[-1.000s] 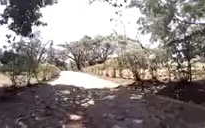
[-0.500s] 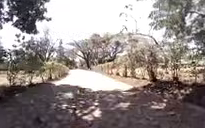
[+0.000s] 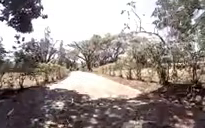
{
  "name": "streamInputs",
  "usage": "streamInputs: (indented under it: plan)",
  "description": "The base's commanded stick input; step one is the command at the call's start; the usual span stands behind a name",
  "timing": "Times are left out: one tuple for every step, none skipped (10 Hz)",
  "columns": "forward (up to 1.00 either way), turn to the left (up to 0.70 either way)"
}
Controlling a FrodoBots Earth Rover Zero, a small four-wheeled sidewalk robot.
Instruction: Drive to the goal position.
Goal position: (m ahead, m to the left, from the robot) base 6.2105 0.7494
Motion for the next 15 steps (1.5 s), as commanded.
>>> streamInputs:
  plan:
    - [1.0, 0.0]
    - [1.0, 0.0]
    - [1.0, 0.0]
    - [1.0, 0.0]
    - [1.0, 0.0]
    - [1.0, 0.0]
    - [1.0, 0.0]
    - [1.0, 0.4]
    - [1.0, 0.4]
    - [1.0, 0.0]
    - [1.0, 0.0]
    - [1.0, 0.0]
    - [1.0, 0.0]
    - [1.0, 0.0]
    - [1.0, 0.0]
